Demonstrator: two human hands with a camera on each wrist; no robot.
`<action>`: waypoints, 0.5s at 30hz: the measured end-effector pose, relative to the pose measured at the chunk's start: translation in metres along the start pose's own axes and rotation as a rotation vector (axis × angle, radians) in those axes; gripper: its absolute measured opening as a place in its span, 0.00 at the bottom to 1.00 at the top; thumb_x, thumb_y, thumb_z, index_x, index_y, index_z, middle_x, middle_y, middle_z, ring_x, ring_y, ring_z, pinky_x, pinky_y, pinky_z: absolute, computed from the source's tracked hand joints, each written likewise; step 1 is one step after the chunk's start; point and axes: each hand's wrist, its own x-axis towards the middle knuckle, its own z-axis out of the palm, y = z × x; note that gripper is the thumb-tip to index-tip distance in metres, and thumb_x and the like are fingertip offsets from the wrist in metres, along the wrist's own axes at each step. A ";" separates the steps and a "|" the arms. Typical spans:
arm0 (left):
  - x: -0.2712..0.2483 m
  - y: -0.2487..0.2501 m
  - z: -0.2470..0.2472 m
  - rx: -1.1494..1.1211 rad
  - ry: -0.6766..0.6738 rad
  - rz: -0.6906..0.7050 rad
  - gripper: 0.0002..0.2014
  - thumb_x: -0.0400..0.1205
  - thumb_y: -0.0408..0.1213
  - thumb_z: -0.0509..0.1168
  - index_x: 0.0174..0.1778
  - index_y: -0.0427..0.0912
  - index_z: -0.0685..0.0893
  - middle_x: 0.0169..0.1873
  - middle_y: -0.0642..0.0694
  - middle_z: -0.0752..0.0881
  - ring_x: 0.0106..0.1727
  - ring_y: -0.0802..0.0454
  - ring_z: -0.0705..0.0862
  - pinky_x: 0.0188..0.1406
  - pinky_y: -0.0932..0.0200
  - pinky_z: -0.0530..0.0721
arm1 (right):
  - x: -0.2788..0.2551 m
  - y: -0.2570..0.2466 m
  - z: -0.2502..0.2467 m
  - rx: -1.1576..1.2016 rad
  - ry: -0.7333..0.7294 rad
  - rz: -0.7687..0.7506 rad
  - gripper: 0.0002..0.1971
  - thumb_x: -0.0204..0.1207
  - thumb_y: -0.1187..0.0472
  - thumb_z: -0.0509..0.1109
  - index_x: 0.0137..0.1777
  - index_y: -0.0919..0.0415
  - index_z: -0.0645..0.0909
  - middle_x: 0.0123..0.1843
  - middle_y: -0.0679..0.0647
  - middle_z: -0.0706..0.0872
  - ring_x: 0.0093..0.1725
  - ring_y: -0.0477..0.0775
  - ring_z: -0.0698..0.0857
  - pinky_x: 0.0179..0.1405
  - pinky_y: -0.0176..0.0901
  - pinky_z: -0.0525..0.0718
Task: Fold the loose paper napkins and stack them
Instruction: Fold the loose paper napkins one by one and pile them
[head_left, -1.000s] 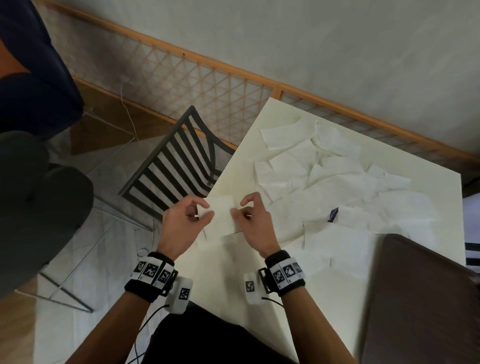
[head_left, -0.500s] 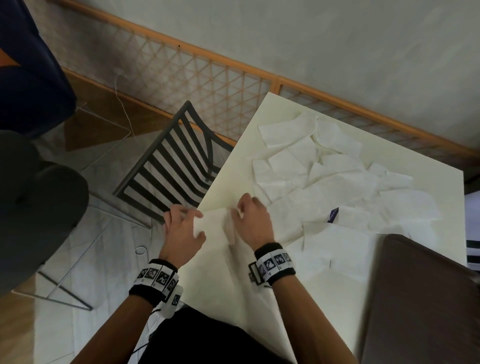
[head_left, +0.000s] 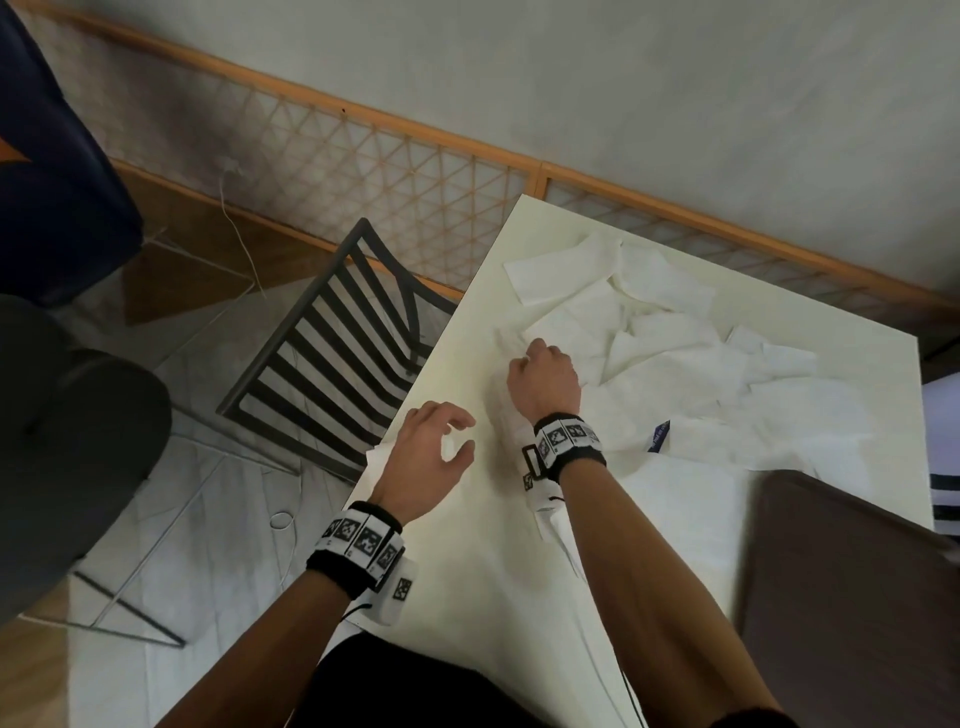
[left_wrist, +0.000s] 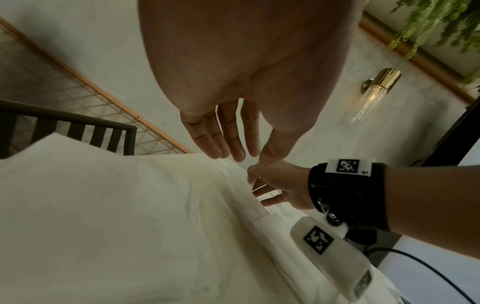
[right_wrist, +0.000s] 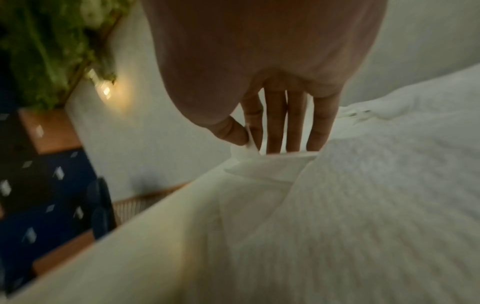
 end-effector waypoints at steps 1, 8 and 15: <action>0.002 0.002 0.000 -0.009 -0.001 0.016 0.12 0.85 0.38 0.75 0.62 0.55 0.86 0.56 0.60 0.85 0.60 0.58 0.82 0.60 0.60 0.83 | -0.002 0.004 -0.005 0.061 -0.010 0.015 0.07 0.88 0.59 0.62 0.54 0.62 0.78 0.48 0.59 0.84 0.54 0.69 0.84 0.47 0.56 0.80; 0.009 0.017 -0.002 -0.181 0.051 -0.018 0.19 0.90 0.53 0.71 0.74 0.52 0.80 0.68 0.58 0.82 0.66 0.62 0.85 0.62 0.62 0.87 | -0.080 0.018 -0.075 0.576 -0.055 -0.042 0.10 0.86 0.59 0.71 0.42 0.56 0.78 0.33 0.44 0.84 0.36 0.46 0.81 0.46 0.46 0.84; 0.008 0.055 -0.010 -0.661 -0.072 -0.146 0.20 0.89 0.59 0.68 0.74 0.57 0.84 0.59 0.41 0.91 0.62 0.58 0.88 0.65 0.54 0.84 | -0.146 0.026 -0.119 1.040 -0.217 -0.015 0.14 0.88 0.73 0.68 0.40 0.63 0.73 0.38 0.54 0.74 0.43 0.53 0.74 0.51 0.40 0.84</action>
